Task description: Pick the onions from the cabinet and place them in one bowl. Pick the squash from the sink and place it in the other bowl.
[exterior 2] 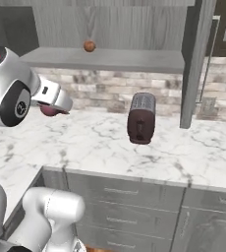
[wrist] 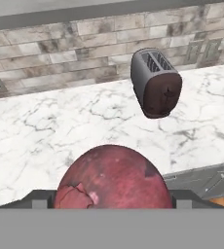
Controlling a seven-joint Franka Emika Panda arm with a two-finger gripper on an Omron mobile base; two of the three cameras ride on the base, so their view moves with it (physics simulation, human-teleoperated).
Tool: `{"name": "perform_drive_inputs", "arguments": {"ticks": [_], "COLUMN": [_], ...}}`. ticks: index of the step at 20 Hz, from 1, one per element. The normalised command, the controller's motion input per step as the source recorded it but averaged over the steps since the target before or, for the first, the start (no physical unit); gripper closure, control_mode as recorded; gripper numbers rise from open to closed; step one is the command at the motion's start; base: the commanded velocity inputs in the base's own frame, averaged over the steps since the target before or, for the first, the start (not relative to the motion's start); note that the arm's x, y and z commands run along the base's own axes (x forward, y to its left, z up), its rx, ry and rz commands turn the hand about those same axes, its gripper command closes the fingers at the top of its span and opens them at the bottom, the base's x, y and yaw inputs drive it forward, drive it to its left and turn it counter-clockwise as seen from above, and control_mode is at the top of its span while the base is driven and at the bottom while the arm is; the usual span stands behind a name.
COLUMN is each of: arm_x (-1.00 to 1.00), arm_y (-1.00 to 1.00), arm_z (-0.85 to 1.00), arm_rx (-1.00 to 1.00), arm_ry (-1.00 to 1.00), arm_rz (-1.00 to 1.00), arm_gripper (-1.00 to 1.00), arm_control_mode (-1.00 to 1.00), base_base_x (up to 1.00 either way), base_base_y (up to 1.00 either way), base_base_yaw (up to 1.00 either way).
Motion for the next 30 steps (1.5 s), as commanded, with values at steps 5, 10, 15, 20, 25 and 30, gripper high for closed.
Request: {"name": "perform_drive_inputs", "arguments": {"ticks": [5, 10, 15, 20, 25, 30], "arm_x": [0.00, 0.00, 0.00, 0.00, 0.00, 0.00], "arm_y": [0.00, 0.00, 0.00, 0.00, 0.00, 0.00], "arm_z": [0.00, 0.00, 0.00, 0.00, 0.00, 0.00], "arm_rx": [0.00, 0.00, 0.00, 0.00, 0.00, 0.00], "arm_ry": [0.00, 0.00, 0.00, 0.00, 0.00, 0.00], "arm_rz": [0.00, 0.00, 0.00, 0.00, 0.00, 0.00], "arm_gripper": [1.00, 1.00, 1.00, 1.00, 1.00, 1.00], "arm_control_mode": [1.00, 1.00, 1.00, 1.00, 1.00, 1.00], "base_base_x": [-0.58, -0.21, 0.00, -0.05, -0.06, -0.05], "base_base_y": [-0.26, -0.47, -0.86, -0.93, -0.87, -0.82], "base_base_yaw": [-0.08, -0.03, 0.02, 0.00, 0.00, 0.00]}}
